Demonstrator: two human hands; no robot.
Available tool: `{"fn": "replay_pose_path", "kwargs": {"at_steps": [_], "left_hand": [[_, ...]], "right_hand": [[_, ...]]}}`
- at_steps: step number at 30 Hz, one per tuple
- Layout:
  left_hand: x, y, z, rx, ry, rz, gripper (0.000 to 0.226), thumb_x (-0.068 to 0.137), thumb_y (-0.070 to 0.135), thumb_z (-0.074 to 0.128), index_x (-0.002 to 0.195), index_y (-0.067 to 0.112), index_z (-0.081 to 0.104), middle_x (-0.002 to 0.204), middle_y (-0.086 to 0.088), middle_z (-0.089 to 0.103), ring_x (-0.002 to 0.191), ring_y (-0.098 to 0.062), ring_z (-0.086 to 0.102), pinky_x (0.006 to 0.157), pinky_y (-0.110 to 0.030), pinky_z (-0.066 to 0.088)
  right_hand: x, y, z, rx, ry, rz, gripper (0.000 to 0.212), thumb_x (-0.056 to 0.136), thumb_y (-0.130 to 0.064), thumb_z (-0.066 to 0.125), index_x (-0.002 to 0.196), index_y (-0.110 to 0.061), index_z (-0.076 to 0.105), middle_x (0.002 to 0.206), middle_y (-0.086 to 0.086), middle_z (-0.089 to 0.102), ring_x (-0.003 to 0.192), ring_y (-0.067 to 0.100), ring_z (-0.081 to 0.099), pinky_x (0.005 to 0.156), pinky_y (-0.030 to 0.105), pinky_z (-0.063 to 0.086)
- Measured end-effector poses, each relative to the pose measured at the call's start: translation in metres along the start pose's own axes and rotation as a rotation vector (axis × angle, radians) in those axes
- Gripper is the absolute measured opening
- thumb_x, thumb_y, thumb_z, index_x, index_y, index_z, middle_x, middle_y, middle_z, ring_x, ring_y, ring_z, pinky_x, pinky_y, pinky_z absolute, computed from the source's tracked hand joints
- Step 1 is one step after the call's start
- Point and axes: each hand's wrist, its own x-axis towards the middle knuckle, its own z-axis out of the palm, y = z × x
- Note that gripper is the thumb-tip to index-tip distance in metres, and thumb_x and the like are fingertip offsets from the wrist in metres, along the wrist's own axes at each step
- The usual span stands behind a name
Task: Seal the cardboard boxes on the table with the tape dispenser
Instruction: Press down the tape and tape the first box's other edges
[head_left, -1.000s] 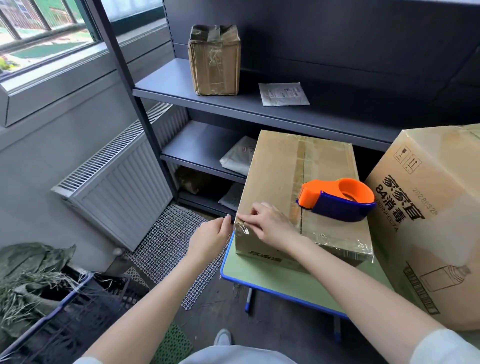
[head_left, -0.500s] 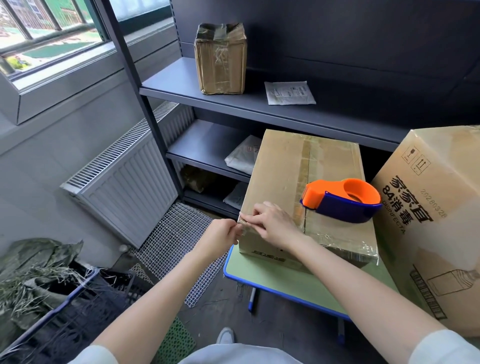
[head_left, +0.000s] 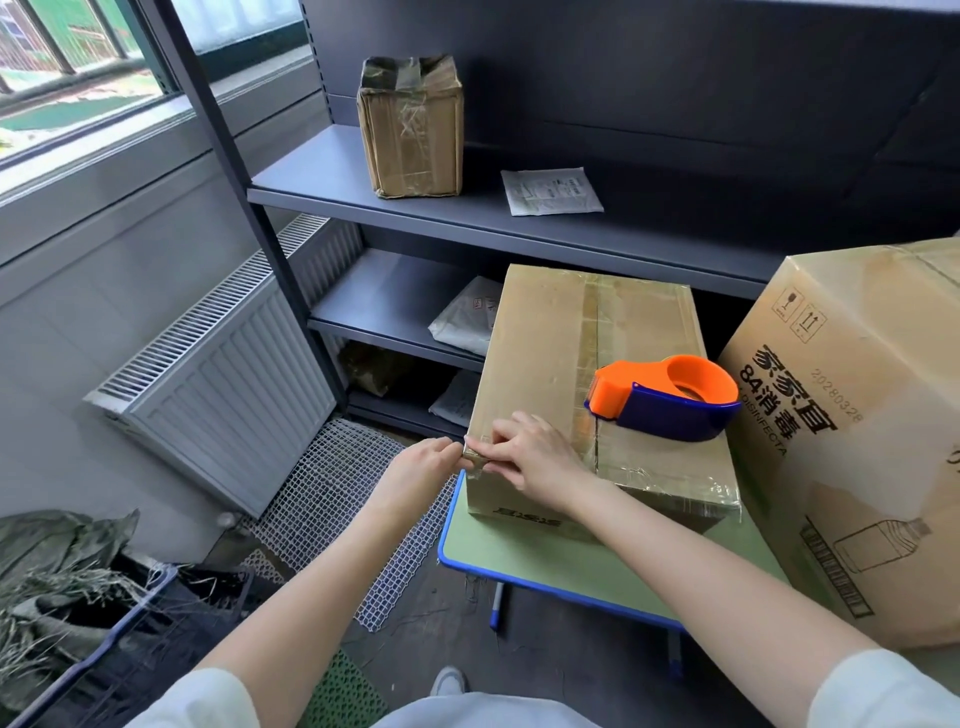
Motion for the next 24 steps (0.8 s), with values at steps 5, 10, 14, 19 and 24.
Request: {"fn": "replay_pose_path", "kwargs": {"at_steps": [5, 10, 14, 19, 24], "left_hand": [[0.005, -0.002, -0.006, -0.032, -0.095, -0.023, 0.046, 0.087, 0.046, 0.055, 0.088, 0.000, 0.062, 0.088, -0.009, 0.064, 0.078, -0.025, 0.061, 0.070, -0.038, 0.049], [0.004, 0.000, -0.005, -0.189, -0.021, -0.122, 0.024, 0.085, 0.035, 0.065, 0.084, 0.012, 0.071, 0.079, 0.001, 0.070, 0.073, -0.017, 0.062, 0.067, -0.036, 0.049], [0.002, 0.002, 0.000, -0.073, -0.015, -0.136, 0.028, 0.086, 0.038, 0.064, 0.086, 0.010, 0.064, 0.084, 0.003, 0.065, 0.079, -0.017, 0.060, 0.064, -0.029, 0.043], [-0.003, 0.007, 0.002, 0.090, 0.186, 0.046, 0.058, 0.067, 0.038, 0.080, 0.110, 0.008, 0.055, 0.106, -0.006, 0.062, 0.092, -0.023, 0.061, 0.076, -0.032, 0.052], [0.011, 0.021, 0.005, 0.147, 0.151, 0.241, 0.065, 0.085, 0.050, 0.047, 0.128, 0.002, 0.056, 0.131, -0.011, 0.057, 0.123, -0.024, 0.050, 0.106, -0.037, 0.030]], "right_hand": [[0.000, -0.001, -0.010, -0.031, -0.122, 0.050, 0.046, 0.094, -0.027, 0.053, 0.139, -0.031, 0.043, 0.110, 0.002, 0.051, 0.104, 0.020, 0.040, 0.087, 0.029, 0.031], [-0.003, -0.006, -0.008, -0.056, -0.129, 0.059, 0.047, 0.096, -0.021, 0.048, 0.141, -0.031, 0.039, 0.110, 0.005, 0.051, 0.102, 0.023, 0.040, 0.086, 0.032, 0.032], [-0.003, -0.002, -0.010, -0.057, -0.153, 0.067, 0.049, 0.096, -0.022, 0.048, 0.143, -0.032, 0.036, 0.114, 0.004, 0.048, 0.105, 0.022, 0.039, 0.090, 0.032, 0.032], [-0.020, 0.006, -0.014, -0.082, -0.089, 0.084, 0.055, 0.092, -0.029, 0.055, 0.143, -0.025, 0.036, 0.124, 0.006, 0.045, 0.117, 0.023, 0.037, 0.101, 0.034, 0.028], [-0.041, 0.026, -0.016, -0.145, -0.067, 0.044, 0.057, 0.092, -0.030, 0.056, 0.143, -0.014, 0.038, 0.148, 0.008, 0.037, 0.139, 0.028, 0.029, 0.113, 0.045, 0.025]]}}
